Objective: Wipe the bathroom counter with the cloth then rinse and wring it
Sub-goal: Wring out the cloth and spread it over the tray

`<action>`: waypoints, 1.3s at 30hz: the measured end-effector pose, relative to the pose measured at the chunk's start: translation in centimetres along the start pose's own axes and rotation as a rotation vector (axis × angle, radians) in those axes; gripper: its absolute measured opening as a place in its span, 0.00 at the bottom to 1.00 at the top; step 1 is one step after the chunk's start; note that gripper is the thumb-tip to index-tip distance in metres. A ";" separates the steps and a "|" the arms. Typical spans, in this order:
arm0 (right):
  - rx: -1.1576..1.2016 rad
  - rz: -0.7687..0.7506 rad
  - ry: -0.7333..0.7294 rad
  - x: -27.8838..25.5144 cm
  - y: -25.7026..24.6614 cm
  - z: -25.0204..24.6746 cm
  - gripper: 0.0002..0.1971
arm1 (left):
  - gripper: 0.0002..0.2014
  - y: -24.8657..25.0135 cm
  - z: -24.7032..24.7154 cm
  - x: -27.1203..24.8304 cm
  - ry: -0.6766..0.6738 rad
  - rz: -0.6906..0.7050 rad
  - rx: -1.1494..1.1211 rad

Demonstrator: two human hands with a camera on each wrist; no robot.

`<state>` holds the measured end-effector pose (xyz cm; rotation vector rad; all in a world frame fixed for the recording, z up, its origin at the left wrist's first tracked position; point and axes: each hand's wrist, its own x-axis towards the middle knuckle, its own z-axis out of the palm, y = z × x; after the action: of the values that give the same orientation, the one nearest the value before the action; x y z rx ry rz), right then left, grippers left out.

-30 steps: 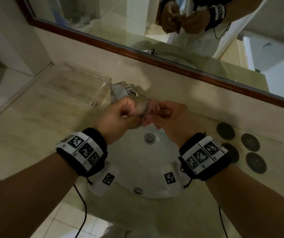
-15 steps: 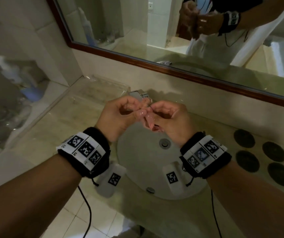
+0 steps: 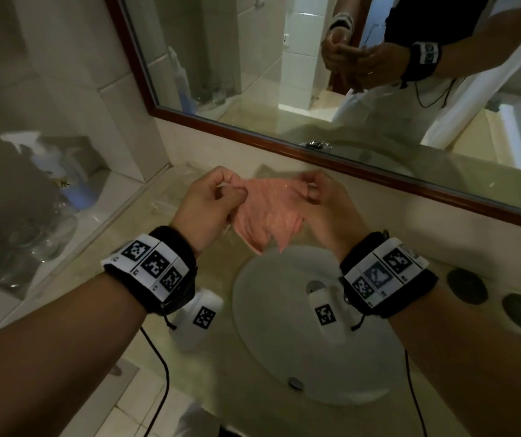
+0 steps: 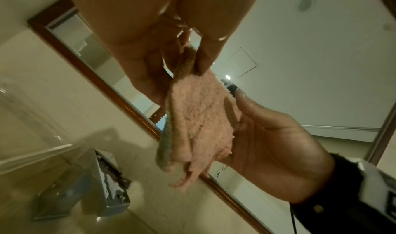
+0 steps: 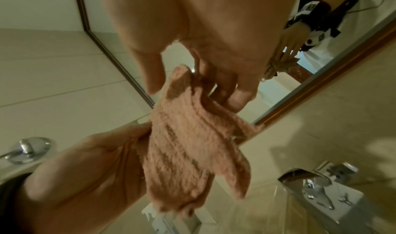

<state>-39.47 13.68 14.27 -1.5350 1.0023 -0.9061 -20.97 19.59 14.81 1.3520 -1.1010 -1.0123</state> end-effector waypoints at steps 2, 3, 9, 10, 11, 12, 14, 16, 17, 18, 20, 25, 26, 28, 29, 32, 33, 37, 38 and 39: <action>-0.122 -0.062 -0.015 1.5 0.0 1.1 0.13 | 0.04 -0.7 -1.5 1.5 -0.031 -0.013 -0.031; -0.206 -0.098 -0.007 2.3 0.0 1.7 0.11 | 0.02 -1.1 -2.4 2.4 -0.060 -0.008 -0.043; -0.001 0.117 0.109 7.9 0.7 6.6 0.11 | 0.22 -4.2 -8.6 8.1 -0.193 -0.056 0.122; 0.067 0.184 0.107 8.7 0.6 7.4 0.11 | 0.15 -4.7 -9.6 9.1 -0.188 -0.053 0.100; 0.084 0.228 0.098 9.4 0.7 8.1 0.10 | 0.09 -5.2 -10.5 10.1 -0.192 -0.055 0.055; 0.071 0.252 0.088 10.2 1.0 8.7 0.08 | 0.04 -5.3 -11.2 10.9 -0.199 -0.069 0.007; -0.013 0.223 0.046 11.5 1.6 9.7 0.08 | 0.02 -5.6 -12.3 12.5 -0.223 -0.109 0.001; -0.161 0.184 -0.039 12.5 1.9 11.1 0.18 | 0.03 -6.0 -13.0 13.8 -0.261 -0.082 0.104; -0.235 0.180 -0.062 13.1 2.1 11.9 0.19 | 0.05 -6.2 -13.2 14.3 -0.298 -0.056 0.135; -0.292 0.168 -0.067 13.7 2.4 12.6 0.17 | 0.08 -6.5 -13.6 14.7 -0.335 -0.048 0.139; -0.335 0.154 -0.028 15.0 2.4 13.6 0.11 | 0.10 -7.1 -14.3 15.6 -0.376 -0.049 0.133; -0.472 0.200 0.030 17.4 3.5 13.2 0.02 | 0.09 -8.9 -16.7 18.2 -0.369 -0.076 0.343; -0.456 0.215 0.025 17.7 4.0 13.2 0.06 | 0.11 -9.5 -17.2 18.8 -0.348 -0.116 0.329; -0.460 0.237 -0.014 18.2 4.9 13.2 0.13 | 0.16 -10.4 -17.9 19.9 -0.321 -0.195 0.286; -0.496 0.235 -0.032 18.5 5.4 13.2 0.14 | 0.16 -10.8 -17.9 20.4 -0.313 -0.230 0.256; -0.615 0.276 -0.066 19.8 6.4 13.8 0.07 | 0.15 -11.3 -17.5 21.6 -0.285 -0.259 0.200; -0.652 0.281 -0.071 20.2 6.6 14.0 0.04 | 0.15 -11.5 -17.4 22.0 -0.289 -0.259 0.189; -0.669 0.228 -0.012 21.8 7.0 14.5 0.05 | 0.07 -11.9 -17.3 23.8 -0.295 -0.242 0.155; -0.675 0.202 0.023 22.1 7.0 14.6 0.05 | 0.04 -12.2 -17.3 24.4 -0.280 -0.179 0.221; -0.693 0.177 0.050 22.4 7.2 14.7 0.04 | 0.04 -12.4 -17.3 24.8 -0.275 -0.106 0.294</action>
<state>-18.81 -2.70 5.80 -1.9465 1.5667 -0.4870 2.10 -0.93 3.88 1.5496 -1.4398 -1.1727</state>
